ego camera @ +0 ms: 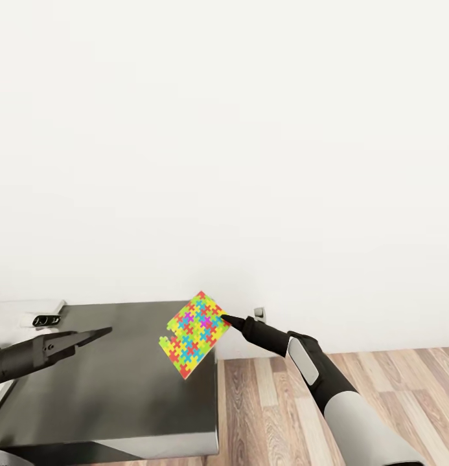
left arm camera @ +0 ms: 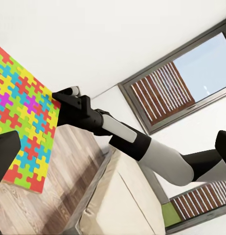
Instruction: Put all the toys in the child's room - the three board games (two on the bed and one on the table), the two jigsaw puzzles on the table, and the tennis ball on the table - inside the toy box on the table in the child's room.
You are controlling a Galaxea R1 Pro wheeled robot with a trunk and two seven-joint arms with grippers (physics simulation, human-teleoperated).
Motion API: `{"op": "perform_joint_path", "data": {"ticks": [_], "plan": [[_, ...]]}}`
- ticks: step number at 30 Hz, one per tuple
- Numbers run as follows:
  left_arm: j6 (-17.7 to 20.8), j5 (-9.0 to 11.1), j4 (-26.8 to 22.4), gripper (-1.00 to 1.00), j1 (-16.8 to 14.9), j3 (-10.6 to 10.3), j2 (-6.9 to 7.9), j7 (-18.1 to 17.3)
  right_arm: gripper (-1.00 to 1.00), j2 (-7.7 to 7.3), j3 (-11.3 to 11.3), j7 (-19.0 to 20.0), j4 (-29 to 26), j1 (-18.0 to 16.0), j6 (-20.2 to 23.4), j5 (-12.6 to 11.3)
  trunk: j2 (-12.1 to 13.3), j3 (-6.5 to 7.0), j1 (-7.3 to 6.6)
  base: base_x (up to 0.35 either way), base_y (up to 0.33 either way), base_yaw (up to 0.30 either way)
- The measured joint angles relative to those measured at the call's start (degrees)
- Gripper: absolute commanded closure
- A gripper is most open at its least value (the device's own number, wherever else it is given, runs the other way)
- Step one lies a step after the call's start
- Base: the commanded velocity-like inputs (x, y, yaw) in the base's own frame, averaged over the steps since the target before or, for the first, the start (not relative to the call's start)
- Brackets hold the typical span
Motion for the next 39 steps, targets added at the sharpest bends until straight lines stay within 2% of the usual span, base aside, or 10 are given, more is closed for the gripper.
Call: {"op": "perform_joint_path", "data": {"ticks": [17, 27, 39], "plan": [[-0.12, -0.03, 0.0, -1.0, 0.0, 0.02, 0.04, 0.0, 1.0, 0.0, 0.0, 0.01, 0.01, 0.0, 0.0, 0.0, 0.0, 1.55, 0.0, 0.0, 0.0, 0.071], [-0.21, -0.01, 0.0, -1.0, -0.02, -0.05, 0.0, 0.0, 1.0, 0.0, -1.05, 0.22, 0.0, 0.0, 0.0, -0.01, 0.0, 2.5, 0.0, 0.0, 0.0, 0.005], [-0.29, -0.01, 0.0, -1.0, 0.0, -0.07, -0.07, 0.0, 1.0, 0.0, -1.14, 0.79, 0.0, 0.0, 0.0, 0.0, 0.0, 3.63, 0.0, 0.0, 0.0, 0.0]]}}
